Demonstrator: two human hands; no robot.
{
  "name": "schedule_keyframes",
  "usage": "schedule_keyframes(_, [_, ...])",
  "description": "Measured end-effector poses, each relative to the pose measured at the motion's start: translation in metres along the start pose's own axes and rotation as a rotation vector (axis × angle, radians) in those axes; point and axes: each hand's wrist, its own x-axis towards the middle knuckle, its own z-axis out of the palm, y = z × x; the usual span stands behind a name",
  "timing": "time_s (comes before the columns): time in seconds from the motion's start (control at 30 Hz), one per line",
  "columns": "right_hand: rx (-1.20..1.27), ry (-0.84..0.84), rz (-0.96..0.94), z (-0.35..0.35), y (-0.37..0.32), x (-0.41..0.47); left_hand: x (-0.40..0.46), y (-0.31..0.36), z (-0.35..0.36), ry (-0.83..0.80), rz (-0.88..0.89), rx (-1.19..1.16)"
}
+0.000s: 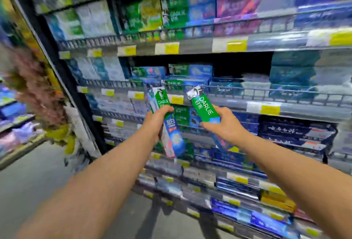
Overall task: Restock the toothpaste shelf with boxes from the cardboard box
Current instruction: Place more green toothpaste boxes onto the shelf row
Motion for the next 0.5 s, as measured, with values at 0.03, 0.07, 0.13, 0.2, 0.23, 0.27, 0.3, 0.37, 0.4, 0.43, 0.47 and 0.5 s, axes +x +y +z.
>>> schedule_keyframes(0.03, [-0.031, 0.020, -0.010, 0.008, -0.022, 0.013, 0.003, 0.021, -0.015, -0.018, 0.040, -0.014])
schedule_keyframes(0.07, [-0.049, 0.050, -0.019, 0.014, -0.040, 0.025, 0.006, 0.040, -0.028, -0.032, 0.074, -0.038])
schedule_keyframes(0.13, [-0.041, 0.146, -0.065, 0.026, -0.079, 0.044, 0.018, 0.073, -0.053, -0.022, 0.138, -0.082])
schedule_keyframes(0.2, [-0.060, 0.216, -0.081, 0.033, -0.112, 0.060, 0.030, 0.100, -0.069, 0.034, 0.208, -0.126])
schedule_keyframes(0.23, [-0.101, 0.233, -0.100, 0.036, -0.135, 0.071, 0.037, 0.120, -0.080, 0.043, 0.245, -0.150])
schedule_keyframes(0.27, [-0.144, 0.239, -0.100, 0.037, -0.145, 0.077, 0.033, 0.132, -0.083, 0.057, 0.270, -0.148])
schedule_keyframes(0.3, [-0.198, 0.250, -0.124, 0.036, -0.162, 0.087, 0.030, 0.149, -0.089, 0.064, 0.302, -0.162])
schedule_keyframes(0.37, [-0.274, 0.269, -0.145, 0.033, -0.185, 0.104, 0.035, 0.174, -0.095, 0.090, 0.345, -0.174])
schedule_keyframes(0.4, [-0.309, 0.286, -0.159, 0.030, -0.195, 0.113, 0.042, 0.185, -0.098, 0.089, 0.360, -0.173])
schedule_keyframes(0.43, [-0.356, 0.303, -0.184, 0.027, -0.204, 0.122, 0.047, 0.196, -0.100, 0.080, 0.375, -0.172])
schedule_keyframes(0.47, [-0.417, 0.328, -0.211, 0.022, -0.213, 0.134, 0.053, 0.209, -0.102, 0.063, 0.403, -0.176])
schedule_keyframes(0.5, [-0.490, 0.344, -0.238, 0.017, -0.221, 0.145, 0.058, 0.220, -0.104, 0.060, 0.421, -0.169])
